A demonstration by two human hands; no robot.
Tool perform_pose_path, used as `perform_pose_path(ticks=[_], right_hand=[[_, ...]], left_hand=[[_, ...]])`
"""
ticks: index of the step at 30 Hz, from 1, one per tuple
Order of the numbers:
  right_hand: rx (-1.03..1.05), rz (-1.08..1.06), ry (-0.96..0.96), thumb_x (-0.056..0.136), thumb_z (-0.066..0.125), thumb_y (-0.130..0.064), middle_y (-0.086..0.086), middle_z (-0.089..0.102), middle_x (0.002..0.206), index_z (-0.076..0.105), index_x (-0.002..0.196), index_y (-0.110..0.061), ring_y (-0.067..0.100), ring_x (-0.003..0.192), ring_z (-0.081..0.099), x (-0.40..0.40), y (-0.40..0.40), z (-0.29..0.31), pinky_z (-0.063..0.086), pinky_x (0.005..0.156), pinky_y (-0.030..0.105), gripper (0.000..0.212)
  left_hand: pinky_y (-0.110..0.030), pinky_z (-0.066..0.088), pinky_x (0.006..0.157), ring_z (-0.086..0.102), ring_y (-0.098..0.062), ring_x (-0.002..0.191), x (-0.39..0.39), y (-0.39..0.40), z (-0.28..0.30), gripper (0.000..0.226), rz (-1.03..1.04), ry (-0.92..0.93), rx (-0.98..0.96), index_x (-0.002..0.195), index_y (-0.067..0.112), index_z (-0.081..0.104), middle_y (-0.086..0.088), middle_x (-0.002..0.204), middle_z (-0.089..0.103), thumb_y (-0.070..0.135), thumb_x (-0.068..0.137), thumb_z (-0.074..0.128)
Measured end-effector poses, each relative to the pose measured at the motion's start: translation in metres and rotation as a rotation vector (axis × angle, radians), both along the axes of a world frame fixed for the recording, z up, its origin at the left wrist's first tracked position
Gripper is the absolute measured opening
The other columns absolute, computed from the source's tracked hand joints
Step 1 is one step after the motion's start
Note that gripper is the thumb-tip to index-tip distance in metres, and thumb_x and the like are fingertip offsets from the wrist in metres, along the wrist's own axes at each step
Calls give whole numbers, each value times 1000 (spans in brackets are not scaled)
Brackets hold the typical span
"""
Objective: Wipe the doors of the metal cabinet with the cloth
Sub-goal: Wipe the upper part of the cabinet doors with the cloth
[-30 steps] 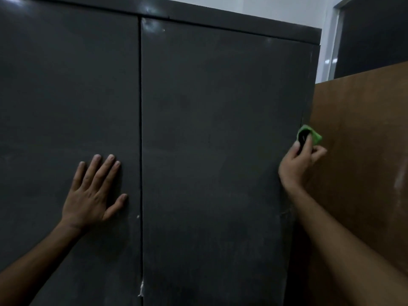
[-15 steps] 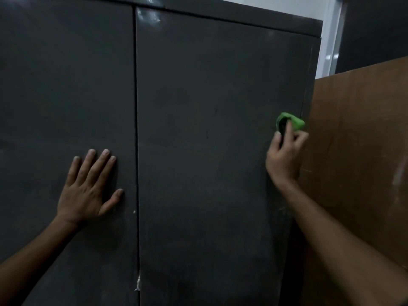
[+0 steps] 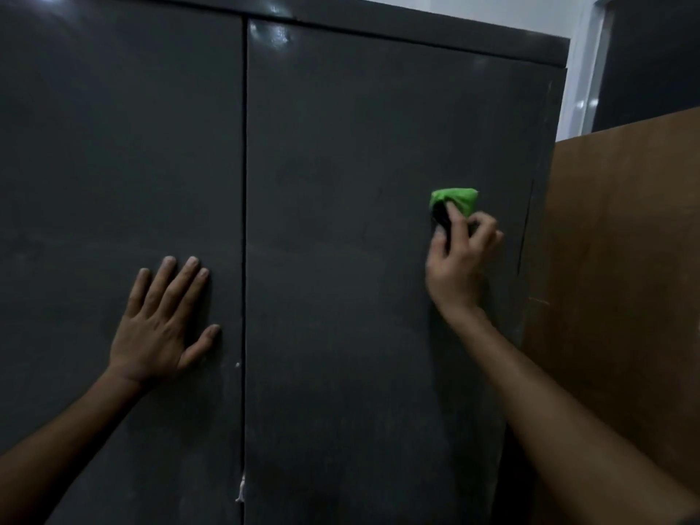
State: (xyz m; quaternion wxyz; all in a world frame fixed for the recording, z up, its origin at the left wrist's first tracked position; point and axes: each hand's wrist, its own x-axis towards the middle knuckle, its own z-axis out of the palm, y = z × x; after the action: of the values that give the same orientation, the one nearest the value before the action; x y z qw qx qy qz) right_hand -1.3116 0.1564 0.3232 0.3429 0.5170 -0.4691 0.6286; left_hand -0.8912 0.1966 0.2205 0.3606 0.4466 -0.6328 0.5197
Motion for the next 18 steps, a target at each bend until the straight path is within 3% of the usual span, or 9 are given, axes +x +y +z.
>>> perform_pose_path(ticks=[2, 5, 7, 9, 12, 13, 14, 15, 18], right_hand=[[-39, 66, 128, 97, 52, -33, 16, 49, 119, 60, 130, -23, 33, 98, 46, 36, 6, -16, 37, 84, 36, 35], [-30, 124, 711, 92, 58, -26, 12, 44, 123, 67, 125, -26, 34, 93, 52, 45, 16, -80, 45, 78, 43, 34], [-36, 124, 938, 88, 62, -22, 10, 44, 122, 70, 122, -27, 31, 92, 51, 18, 19, -82, 43, 75, 41, 35], [-66, 72, 819, 86, 65, -21, 11, 47, 121, 69, 122, -26, 31, 93, 48, 0, 16, -53, 43, 76, 42, 36], [-49, 43, 246, 89, 63, -24, 15, 53, 116, 66, 125, -25, 35, 95, 48, 19, 12, 6, 45, 81, 46, 36], [-51, 69, 115, 90, 62, -25, 15, 53, 116, 65, 126, -25, 35, 95, 49, 40, 13, 12, 44, 83, 44, 36], [-70, 93, 99, 89, 62, -26, 15, 53, 118, 65, 126, -26, 35, 96, 49, 64, 14, 8, 43, 83, 43, 37], [-80, 114, 193, 88, 63, -25, 14, 52, 121, 65, 126, -27, 35, 97, 49, 84, 15, -6, 41, 83, 43, 38], [-93, 183, 818, 85, 65, -23, 10, 49, 123, 68, 122, -29, 31, 95, 54, 102, 20, -75, 42, 78, 41, 37]], left_hand=[[-54, 11, 125, 17, -36, 154, 0, 0, -1, 84, -3, 0, -7, 157, 6, 27, -15, 165, 24, 54, 91, 43], [-54, 11, 125, 17, -36, 154, 0, 1, 0, 84, 1, 0, -3, 155, 2, 30, -16, 164, 25, 54, 91, 43], [-54, 11, 125, 17, -36, 154, 0, 0, 0, 83, -6, 3, 1, 155, 1, 31, -16, 164, 25, 54, 91, 43], [-54, 11, 125, 17, -36, 154, 0, -1, -1, 83, -8, 4, -2, 154, 1, 31, -16, 164, 25, 54, 91, 43], [-54, 11, 125, 17, -36, 154, 2, -1, -1, 83, 0, -7, -3, 154, 1, 32, -16, 164, 25, 54, 91, 43], [-54, 11, 125, 17, -36, 154, 2, 0, -1, 83, 4, -7, -6, 154, 1, 33, -17, 164, 26, 54, 91, 43], [-54, 12, 125, 18, -36, 154, 2, 1, -1, 83, 8, -7, -7, 153, 1, 34, -17, 163, 28, 54, 91, 44], [-54, 12, 125, 18, -36, 153, 2, 2, -1, 82, 8, -6, -6, 153, 1, 35, -18, 162, 29, 54, 91, 44], [-54, 12, 125, 19, -36, 153, 4, 1, 0, 82, 6, -10, 3, 154, 2, 34, -18, 162, 29, 54, 91, 44]])
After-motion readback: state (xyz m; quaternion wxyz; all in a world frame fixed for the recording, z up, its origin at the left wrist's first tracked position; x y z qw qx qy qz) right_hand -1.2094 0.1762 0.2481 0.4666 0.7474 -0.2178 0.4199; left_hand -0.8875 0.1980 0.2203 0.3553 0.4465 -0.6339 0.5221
